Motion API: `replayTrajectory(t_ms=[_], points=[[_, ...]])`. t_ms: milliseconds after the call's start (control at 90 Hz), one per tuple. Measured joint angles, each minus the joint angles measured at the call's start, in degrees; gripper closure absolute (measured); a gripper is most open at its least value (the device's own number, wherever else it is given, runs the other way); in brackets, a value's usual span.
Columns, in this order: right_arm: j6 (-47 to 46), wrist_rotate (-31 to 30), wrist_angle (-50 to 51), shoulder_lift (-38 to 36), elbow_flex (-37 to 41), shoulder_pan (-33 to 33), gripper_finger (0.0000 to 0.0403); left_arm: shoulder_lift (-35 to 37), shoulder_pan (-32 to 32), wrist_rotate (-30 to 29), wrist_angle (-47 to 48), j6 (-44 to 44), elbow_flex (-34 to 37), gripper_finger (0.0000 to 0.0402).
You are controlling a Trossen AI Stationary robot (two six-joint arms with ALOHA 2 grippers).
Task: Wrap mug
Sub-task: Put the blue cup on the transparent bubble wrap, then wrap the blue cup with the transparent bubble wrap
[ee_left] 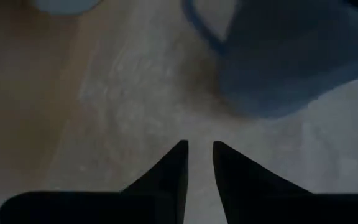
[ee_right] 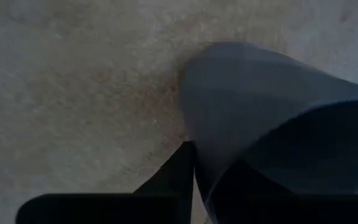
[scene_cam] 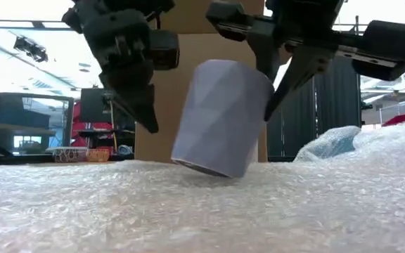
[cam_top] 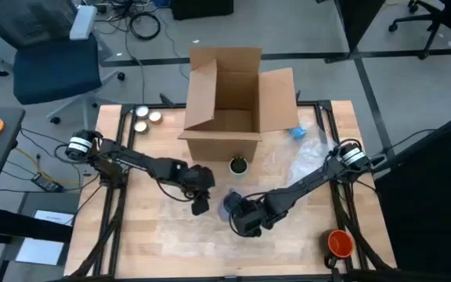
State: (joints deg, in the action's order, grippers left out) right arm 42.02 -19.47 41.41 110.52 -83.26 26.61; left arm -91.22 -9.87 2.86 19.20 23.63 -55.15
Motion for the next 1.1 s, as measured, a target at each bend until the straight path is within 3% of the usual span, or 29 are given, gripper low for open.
replayTrajectory(t_ms=[300, 522, 711, 811, 1100], points=[[2.8, 0.1, 0.5, 0.0, 0.0, -0.3, 0.0373, 0.0, -0.3, 0.9, 1.9, -1.1, -0.2, 0.0341], [2.6, -0.5, 0.4, 0.0, 0.0, -0.3, 0.0312, 0.1, -0.4, 0.9, 6.1, -3.0, -0.3, 0.0341], [5.1, -10.8, 0.5, -0.3, 0.0, 1.7, 0.0252, 1.8, -0.4, 2.8, 17.0, -2.4, -0.3, 0.0341], [6.6, -15.1, -0.4, -0.9, 0.0, 2.8, 0.0228, 2.0, -0.4, 2.0, 18.3, -1.1, -0.2, 0.0341], [3.1, -24.2, -3.2, -5.0, 0.0, 7.1, 0.0196, 2.2, -1.1, -0.7, 22.5, -1.7, -0.2, 0.0341]])
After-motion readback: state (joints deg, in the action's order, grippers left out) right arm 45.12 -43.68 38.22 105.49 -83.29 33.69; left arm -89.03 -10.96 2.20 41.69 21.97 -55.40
